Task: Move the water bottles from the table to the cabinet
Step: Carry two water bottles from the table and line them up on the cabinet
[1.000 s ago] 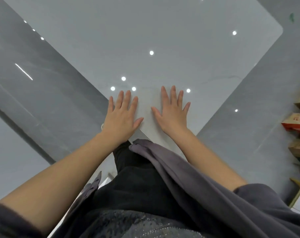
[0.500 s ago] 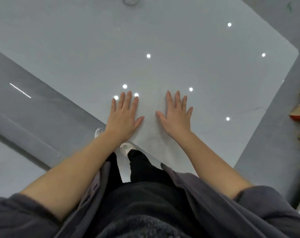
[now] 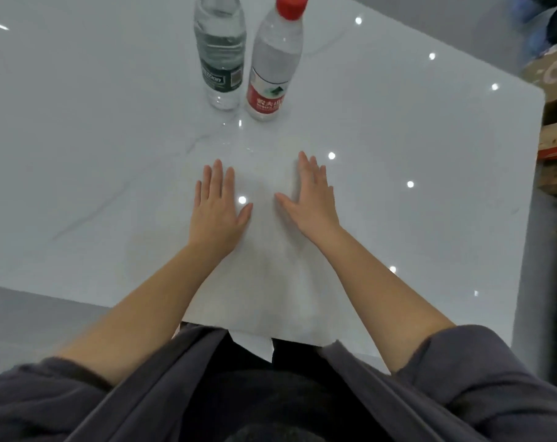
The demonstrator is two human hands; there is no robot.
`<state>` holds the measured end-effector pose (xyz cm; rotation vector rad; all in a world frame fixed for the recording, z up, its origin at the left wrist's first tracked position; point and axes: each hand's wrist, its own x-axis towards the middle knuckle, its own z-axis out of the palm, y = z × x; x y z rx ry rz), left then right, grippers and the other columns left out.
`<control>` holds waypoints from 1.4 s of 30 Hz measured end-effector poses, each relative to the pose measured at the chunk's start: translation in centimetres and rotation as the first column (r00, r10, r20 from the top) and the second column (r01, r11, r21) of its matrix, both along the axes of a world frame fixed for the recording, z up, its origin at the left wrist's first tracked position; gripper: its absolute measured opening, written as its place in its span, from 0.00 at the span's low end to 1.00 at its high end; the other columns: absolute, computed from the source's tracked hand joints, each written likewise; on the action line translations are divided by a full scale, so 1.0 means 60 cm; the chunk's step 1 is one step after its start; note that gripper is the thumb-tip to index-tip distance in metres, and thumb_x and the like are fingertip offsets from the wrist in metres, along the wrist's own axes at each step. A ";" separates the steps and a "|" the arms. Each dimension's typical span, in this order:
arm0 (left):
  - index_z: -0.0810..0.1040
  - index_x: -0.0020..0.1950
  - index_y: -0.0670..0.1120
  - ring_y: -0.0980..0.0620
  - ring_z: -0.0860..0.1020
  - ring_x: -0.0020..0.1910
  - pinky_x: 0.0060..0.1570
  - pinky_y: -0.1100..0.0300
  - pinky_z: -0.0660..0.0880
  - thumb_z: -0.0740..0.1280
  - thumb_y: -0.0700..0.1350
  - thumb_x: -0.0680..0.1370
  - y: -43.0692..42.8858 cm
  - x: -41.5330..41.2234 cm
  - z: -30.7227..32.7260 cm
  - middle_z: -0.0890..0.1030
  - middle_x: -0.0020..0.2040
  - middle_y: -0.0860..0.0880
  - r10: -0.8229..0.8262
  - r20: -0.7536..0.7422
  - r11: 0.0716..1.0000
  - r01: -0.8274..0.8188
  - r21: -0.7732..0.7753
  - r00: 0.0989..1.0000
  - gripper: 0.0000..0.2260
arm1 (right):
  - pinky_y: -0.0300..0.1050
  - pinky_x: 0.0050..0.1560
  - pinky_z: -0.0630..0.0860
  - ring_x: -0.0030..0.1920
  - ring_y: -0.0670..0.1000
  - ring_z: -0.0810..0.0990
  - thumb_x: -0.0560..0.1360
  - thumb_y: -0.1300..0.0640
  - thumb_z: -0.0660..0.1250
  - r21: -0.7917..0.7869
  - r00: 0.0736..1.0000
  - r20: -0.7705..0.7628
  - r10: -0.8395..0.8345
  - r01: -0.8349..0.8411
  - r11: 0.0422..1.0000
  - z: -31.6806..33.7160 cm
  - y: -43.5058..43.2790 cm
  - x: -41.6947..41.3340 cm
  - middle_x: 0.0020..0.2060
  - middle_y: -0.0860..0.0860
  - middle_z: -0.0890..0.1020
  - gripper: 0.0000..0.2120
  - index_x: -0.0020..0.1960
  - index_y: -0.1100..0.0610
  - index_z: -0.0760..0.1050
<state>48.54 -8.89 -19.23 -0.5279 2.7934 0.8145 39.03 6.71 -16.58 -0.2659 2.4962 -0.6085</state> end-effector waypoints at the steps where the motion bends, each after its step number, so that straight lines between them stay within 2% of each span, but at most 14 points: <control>1: 0.51 0.78 0.39 0.41 0.46 0.78 0.76 0.48 0.46 0.60 0.52 0.81 -0.025 -0.015 -0.001 0.49 0.79 0.40 0.007 -0.029 0.999 -0.006 0.033 1.000 0.32 | 0.62 0.77 0.47 0.80 0.56 0.45 0.77 0.47 0.68 -0.067 0.998 0.019 -0.059 0.060 0.996 0.002 -0.022 -0.009 0.81 0.53 0.49 0.43 0.81 0.52 0.44; 3: 0.50 0.78 0.39 0.43 0.48 0.78 0.76 0.50 0.49 0.64 0.50 0.80 -0.067 -0.047 -0.005 0.51 0.79 0.41 0.049 -0.091 0.990 -0.036 0.137 0.995 0.34 | 0.59 0.77 0.53 0.79 0.53 0.51 0.75 0.50 0.71 -0.181 0.983 0.038 -0.178 0.181 0.967 0.002 -0.060 -0.028 0.80 0.52 0.54 0.44 0.81 0.54 0.47; 5: 0.47 0.79 0.41 0.47 0.51 0.78 0.74 0.56 0.53 0.67 0.49 0.77 -0.100 -0.080 -0.010 0.52 0.79 0.44 0.124 -0.113 0.961 -0.091 0.263 0.986 0.38 | 0.51 0.76 0.58 0.78 0.49 0.56 0.73 0.51 0.74 -0.241 0.959 0.033 -0.281 0.281 0.929 -0.002 -0.088 -0.049 0.79 0.50 0.57 0.46 0.80 0.54 0.49; 7: 0.45 0.79 0.44 0.50 0.55 0.77 0.69 0.62 0.55 0.70 0.49 0.75 -0.128 -0.116 -0.015 0.53 0.79 0.46 0.190 -0.117 0.921 -0.136 0.364 0.975 0.42 | 0.40 0.71 0.60 0.77 0.47 0.59 0.70 0.52 0.75 -0.307 0.930 0.042 -0.366 0.360 0.881 -0.007 -0.113 -0.074 0.78 0.49 0.60 0.47 0.80 0.52 0.49; 9: 0.46 0.79 0.45 0.51 0.58 0.76 0.69 0.63 0.57 0.73 0.48 0.73 -0.152 -0.156 -0.016 0.57 0.78 0.47 0.235 -0.138 0.887 -0.154 0.435 0.962 0.44 | 0.35 0.66 0.63 0.75 0.45 0.63 0.68 0.53 0.76 -0.387 0.903 0.052 -0.426 0.411 0.825 -0.013 -0.134 -0.100 0.77 0.49 0.64 0.48 0.79 0.49 0.51; 12: 0.55 0.78 0.45 0.57 0.66 0.72 0.69 0.60 0.65 0.76 0.45 0.69 -0.178 -0.215 -0.007 0.67 0.73 0.51 0.247 -0.205 0.828 -0.097 0.552 0.947 0.43 | 0.37 0.61 0.72 0.65 0.41 0.75 0.64 0.55 0.78 -0.474 0.873 0.069 -0.483 0.455 0.754 -0.024 -0.158 -0.137 0.66 0.42 0.76 0.42 0.74 0.50 0.61; 15: 0.67 0.67 0.51 0.75 0.73 0.53 0.49 0.79 0.68 0.76 0.48 0.65 -0.194 -0.253 0.005 0.76 0.56 0.64 0.247 -0.211 0.808 -0.081 0.584 0.946 0.33 | 0.43 0.53 0.79 0.52 0.39 0.81 0.62 0.50 0.79 -0.476 0.862 0.031 -0.506 0.458 0.751 -0.031 -0.180 -0.164 0.51 0.39 0.82 0.33 0.63 0.51 0.70; 17: 0.72 0.63 0.51 0.75 0.74 0.46 0.42 0.80 0.68 0.77 0.49 0.64 -0.199 -0.269 0.008 0.77 0.51 0.63 0.232 -0.177 0.821 -0.095 0.564 0.957 0.29 | 0.42 0.49 0.80 0.49 0.40 0.82 0.61 0.46 0.78 -0.474 0.856 0.017 -0.516 0.461 0.750 -0.034 -0.189 -0.175 0.48 0.41 0.84 0.30 0.60 0.51 0.74; 20: 0.74 0.60 0.51 0.72 0.75 0.43 0.39 0.78 0.69 0.77 0.51 0.63 -0.199 -0.266 0.008 0.78 0.48 0.62 0.225 -0.147 0.834 -0.112 0.540 0.963 0.27 | 0.36 0.46 0.79 0.47 0.37 0.82 0.61 0.45 0.78 -0.470 0.846 0.014 -0.533 0.476 0.744 -0.031 -0.185 -0.168 0.46 0.37 0.83 0.29 0.59 0.47 0.75; 23: 0.74 0.60 0.50 0.74 0.74 0.43 0.40 0.79 0.69 0.79 0.51 0.63 -0.185 -0.244 0.009 0.77 0.45 0.65 0.157 -0.162 0.847 -0.048 0.530 0.974 0.27 | 0.28 0.42 0.76 0.47 0.35 0.81 0.62 0.45 0.78 -0.445 0.832 0.010 -0.555 0.501 0.742 -0.022 -0.158 -0.137 0.45 0.36 0.83 0.28 0.59 0.47 0.74; 26: 0.75 0.60 0.49 0.74 0.74 0.43 0.40 0.80 0.68 0.80 0.50 0.64 -0.165 -0.218 0.009 0.76 0.45 0.65 0.084 -0.157 0.860 0.008 0.510 0.984 0.28 | 0.26 0.41 0.74 0.46 0.35 0.81 0.64 0.47 0.79 -0.443 0.812 0.030 -0.584 0.534 0.720 -0.016 -0.116 -0.093 0.45 0.40 0.84 0.24 0.57 0.51 0.77; 34: 0.75 0.58 0.52 0.72 0.75 0.47 0.41 0.79 0.68 0.79 0.50 0.64 -0.027 -0.135 0.025 0.78 0.46 0.67 -0.227 -0.165 0.772 0.280 0.570 0.960 0.24 | 0.40 0.45 0.79 0.45 0.45 0.84 0.66 0.52 0.80 -0.406 0.631 0.094 -0.770 0.731 0.549 0.008 0.030 0.079 0.44 0.49 0.86 0.15 0.49 0.56 0.81; 37: 0.72 0.55 0.58 0.74 0.75 0.46 0.41 0.80 0.67 0.79 0.47 0.64 0.054 -0.098 0.039 0.76 0.46 0.73 -0.365 -0.195 0.707 0.408 0.578 0.910 0.25 | 0.45 0.48 0.80 0.46 0.50 0.84 0.67 0.55 0.80 -0.418 0.495 0.094 -0.864 0.807 0.417 0.023 0.096 0.155 0.45 0.52 0.86 0.15 0.50 0.58 0.81; 42: 0.69 0.56 0.65 0.72 0.76 0.48 0.43 0.79 0.69 0.78 0.51 0.63 0.164 -0.031 0.064 0.77 0.47 0.68 -0.544 -0.211 0.579 0.546 0.606 0.812 0.27 | 0.42 0.47 0.80 0.46 0.48 0.84 0.67 0.56 0.80 -0.435 0.305 0.057 -0.951 0.864 0.252 0.041 0.182 0.274 0.44 0.52 0.85 0.16 0.51 0.59 0.80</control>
